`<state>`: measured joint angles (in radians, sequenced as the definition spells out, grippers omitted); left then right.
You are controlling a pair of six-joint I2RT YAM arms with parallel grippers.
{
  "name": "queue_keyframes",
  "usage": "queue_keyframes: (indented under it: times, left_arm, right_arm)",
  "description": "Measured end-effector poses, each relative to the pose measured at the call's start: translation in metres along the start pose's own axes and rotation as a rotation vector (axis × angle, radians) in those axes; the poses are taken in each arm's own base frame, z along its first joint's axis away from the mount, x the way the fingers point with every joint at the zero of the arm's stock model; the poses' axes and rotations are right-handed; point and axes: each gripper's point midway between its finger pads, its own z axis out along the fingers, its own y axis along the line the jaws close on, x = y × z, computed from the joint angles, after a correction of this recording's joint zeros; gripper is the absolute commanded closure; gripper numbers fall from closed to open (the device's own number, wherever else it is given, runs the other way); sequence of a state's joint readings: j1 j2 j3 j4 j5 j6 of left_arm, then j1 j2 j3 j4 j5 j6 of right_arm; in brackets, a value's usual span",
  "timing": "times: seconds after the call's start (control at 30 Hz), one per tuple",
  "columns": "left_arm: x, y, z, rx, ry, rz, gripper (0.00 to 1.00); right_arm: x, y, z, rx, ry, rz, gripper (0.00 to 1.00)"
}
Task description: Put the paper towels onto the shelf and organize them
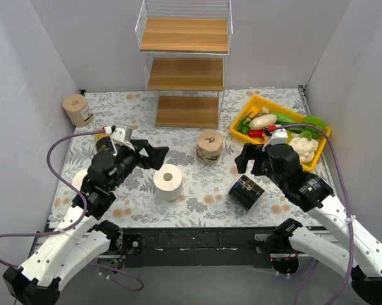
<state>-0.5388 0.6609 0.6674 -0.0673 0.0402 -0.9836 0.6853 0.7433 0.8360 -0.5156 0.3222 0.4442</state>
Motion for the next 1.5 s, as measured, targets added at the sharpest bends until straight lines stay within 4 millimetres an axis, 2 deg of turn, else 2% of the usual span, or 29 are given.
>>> queue_keyframes:
  times: [0.3, 0.53, 0.63, 0.77, 0.87, 1.13, 1.5]
  left_arm:
    - [-0.003, 0.0, -0.002, -0.003, -0.011, 0.0, 0.02]
    - [-0.003, 0.0, -0.002, -0.004, -0.011, 0.0, 0.02]
    - [-0.003, 0.0, -0.002, -0.004, -0.012, 0.0, 0.02]
    - [-0.003, 0.001, -0.002, -0.005, -0.011, 0.0, 0.02]
    - [-0.003, 0.001, -0.003, -0.007, -0.012, 0.0, 0.02]
    - [-0.003, 0.001, -0.004, -0.009, -0.014, 0.001, 0.02]
    - [-0.002, 0.0, -0.003, -0.004, -0.007, 0.0, 0.02]
  right_arm:
    - [0.0, 0.001, -0.002, 0.004, -0.003, 0.052, 0.01]
    - [0.011, -0.001, -0.001, 0.008, 0.018, 0.101, 0.02]
    - [0.015, -0.008, -0.001, 0.06, 0.026, 0.171, 0.05]
    - [0.038, -0.025, -0.008, 0.178, 0.099, 0.282, 0.11]
    - [0.057, -0.039, -0.017, 0.274, 0.15, 0.372, 0.11]
    - [0.079, -0.068, -0.044, 0.386, 0.104, 0.575, 0.1]
    - [0.116, -0.073, -0.032, 0.409, 0.169, 0.6, 0.08]
